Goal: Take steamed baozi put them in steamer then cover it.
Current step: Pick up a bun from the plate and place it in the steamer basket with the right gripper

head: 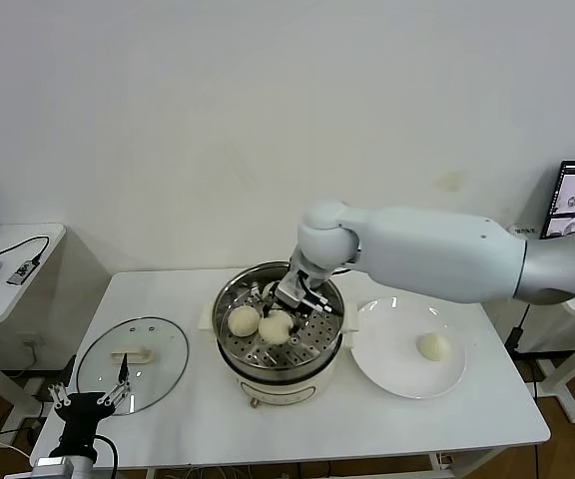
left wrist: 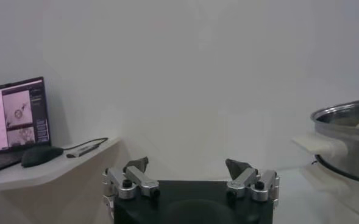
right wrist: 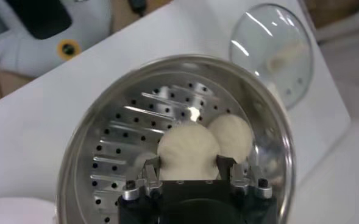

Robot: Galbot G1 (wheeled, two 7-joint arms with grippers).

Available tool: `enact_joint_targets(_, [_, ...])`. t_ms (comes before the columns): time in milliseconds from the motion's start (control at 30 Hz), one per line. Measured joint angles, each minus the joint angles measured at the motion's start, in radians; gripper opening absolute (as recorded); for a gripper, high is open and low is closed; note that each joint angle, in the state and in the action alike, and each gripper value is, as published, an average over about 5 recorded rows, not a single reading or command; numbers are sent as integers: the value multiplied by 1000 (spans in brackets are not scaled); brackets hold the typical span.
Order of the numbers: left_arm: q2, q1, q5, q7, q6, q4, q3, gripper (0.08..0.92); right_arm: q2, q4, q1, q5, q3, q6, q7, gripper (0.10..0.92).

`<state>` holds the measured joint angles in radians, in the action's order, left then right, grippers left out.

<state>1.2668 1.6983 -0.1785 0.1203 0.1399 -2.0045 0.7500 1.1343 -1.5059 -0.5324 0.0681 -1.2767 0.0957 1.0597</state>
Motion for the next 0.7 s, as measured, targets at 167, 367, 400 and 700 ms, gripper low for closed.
enact_joint_targets(167, [1,0,0,0,1,1,0,823,12,-1,10,-26,-10,56,14,584])
enact_joint_targets(367, [3,-1,0,0,3,3,0,823,27,8,23,-54,-16,101,26,585])
enact_joint_targets(400, [4,-1,0,0,3,4,0,823,29,9,25,-59,-17,107,27,585])
enact_joint_targets(700, [5,-1,0,0,7,7,-2,823,30,17,39,-79,-14,148,17,754])
